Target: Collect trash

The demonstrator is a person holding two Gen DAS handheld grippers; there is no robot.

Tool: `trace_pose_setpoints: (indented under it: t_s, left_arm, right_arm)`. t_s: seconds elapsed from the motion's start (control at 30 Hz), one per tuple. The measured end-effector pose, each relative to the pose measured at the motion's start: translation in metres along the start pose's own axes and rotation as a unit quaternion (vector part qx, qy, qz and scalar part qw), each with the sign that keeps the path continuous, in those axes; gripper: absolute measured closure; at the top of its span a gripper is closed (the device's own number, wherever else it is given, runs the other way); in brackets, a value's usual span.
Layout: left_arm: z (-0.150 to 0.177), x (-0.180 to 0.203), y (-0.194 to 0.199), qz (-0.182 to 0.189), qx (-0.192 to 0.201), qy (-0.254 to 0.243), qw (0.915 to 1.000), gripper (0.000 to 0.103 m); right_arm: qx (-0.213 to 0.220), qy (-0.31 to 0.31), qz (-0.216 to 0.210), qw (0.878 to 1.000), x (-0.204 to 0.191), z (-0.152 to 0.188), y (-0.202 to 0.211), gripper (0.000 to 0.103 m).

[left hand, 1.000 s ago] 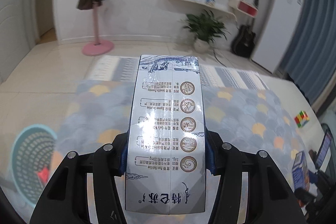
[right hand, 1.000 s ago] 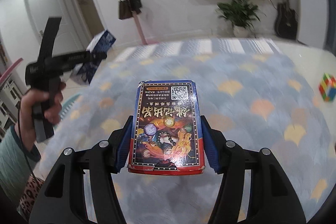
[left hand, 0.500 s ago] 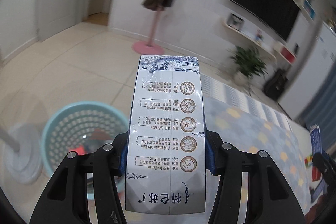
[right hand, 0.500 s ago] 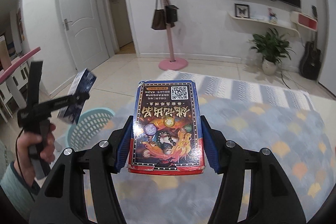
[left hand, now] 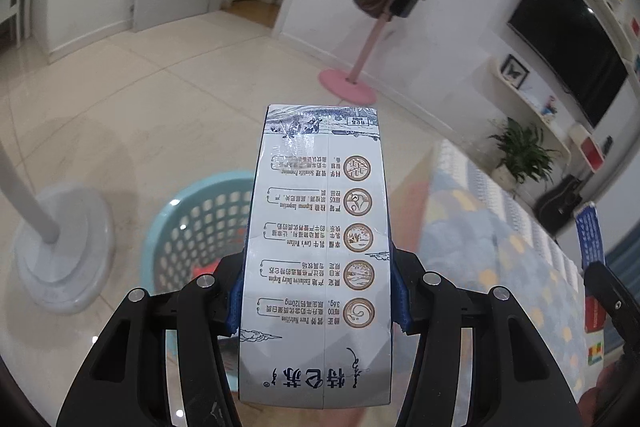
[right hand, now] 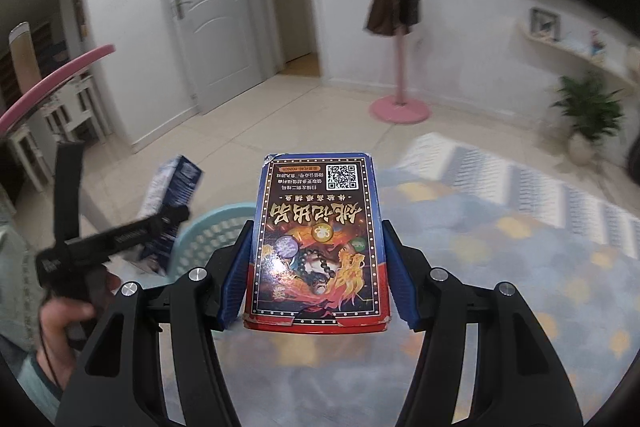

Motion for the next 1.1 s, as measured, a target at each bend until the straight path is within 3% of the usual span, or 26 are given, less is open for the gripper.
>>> trace_pose_setpoints:
  t_s: [0.1,0.17,0.37,0.47,0.5,0.6,0.83,0.97,1.1]
  left_arm:
    - [0.004,-0.017,-0.019,-0.012,-0.029,0.014,0.9994,0.051]
    - [0.007,-0.028,-0.031,-0.041,-0.046,0.013,0.998,0.051]
    - [0.014,-0.046,-0.043,-0.058,-0.076,0.007,0.9954,0.049]
    - [0.013,-0.052,-0.037,-0.08,-0.065,0.0,0.9947,0.031]
    - [0.012,-0.054,-0.034,-0.081,-0.062,0.005,0.9948,0.031]
    - [0.007,-0.055,-0.027,-0.068,-0.054,0.017,0.9961,0.031]
    - [0.004,-0.014,-0.002,-0.079,-0.011,-0.032,0.9963,0.031]
    - [-0.003,0.018,0.031,-0.08,0.035,-0.056,0.9946,0.031]
    - [-0.005,0.045,0.074,-0.044,0.06,-0.055,0.9957,0.031]
  right_arm:
    - [-0.035,0.0,-0.033,0.999,-0.022,0.0,-0.036,0.046]
    - [-0.057,-0.002,-0.034,0.998,-0.033,0.003,-0.057,0.046]
    - [-0.113,-0.022,-0.039,0.993,-0.051,0.006,-0.12,0.046]
    - [-0.129,-0.034,-0.035,0.99,-0.048,0.006,-0.133,0.041]
    - [-0.131,-0.042,-0.037,0.99,-0.045,0.006,-0.133,0.04]
    - [-0.133,-0.061,-0.043,0.988,-0.03,0.011,-0.127,0.037]
    - [-0.119,-0.083,-0.045,0.988,-0.004,0.021,-0.094,0.037]
    - [-0.09,-0.077,-0.046,0.992,0.005,0.022,-0.05,0.037]
    - [-0.054,-0.066,-0.041,0.996,0.018,0.024,0.003,0.036]
Point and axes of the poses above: each gripper's, at about its wrist camera, not at the fingertips, and y roughly against the way its jaws point, x to its right, z to its underside, the point moved 1 cm from there along -y, roughly the way its jaws point, and after that the axes turned 1 degree about -y, right-handed, at the moved point
